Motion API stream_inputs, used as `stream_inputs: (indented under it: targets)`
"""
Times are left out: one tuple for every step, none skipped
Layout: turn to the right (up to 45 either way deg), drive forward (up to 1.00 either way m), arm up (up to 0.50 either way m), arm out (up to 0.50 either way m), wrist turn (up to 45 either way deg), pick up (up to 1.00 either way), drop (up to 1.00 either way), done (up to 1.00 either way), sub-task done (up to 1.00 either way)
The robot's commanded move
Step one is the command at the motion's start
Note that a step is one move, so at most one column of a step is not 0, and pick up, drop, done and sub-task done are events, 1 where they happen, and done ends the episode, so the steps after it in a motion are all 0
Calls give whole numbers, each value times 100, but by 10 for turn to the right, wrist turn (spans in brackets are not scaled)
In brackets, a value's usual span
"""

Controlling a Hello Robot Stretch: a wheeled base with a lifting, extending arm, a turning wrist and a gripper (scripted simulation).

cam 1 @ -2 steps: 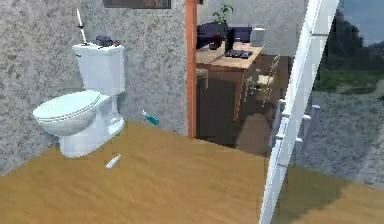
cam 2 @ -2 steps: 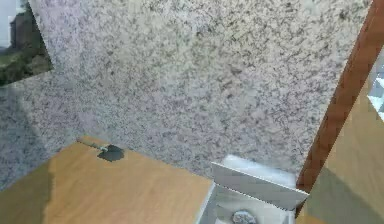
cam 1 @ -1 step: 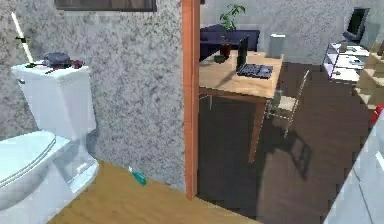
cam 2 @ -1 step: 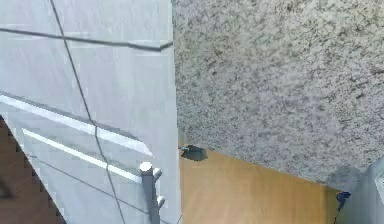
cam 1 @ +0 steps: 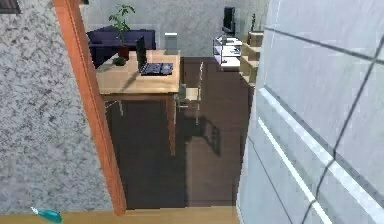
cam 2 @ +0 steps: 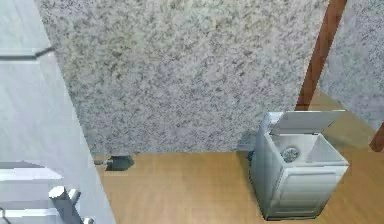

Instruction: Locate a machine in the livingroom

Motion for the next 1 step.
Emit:
stream_inputs:
  targets:
    - [0, 100, 0, 0, 0, 0, 0, 0, 0]
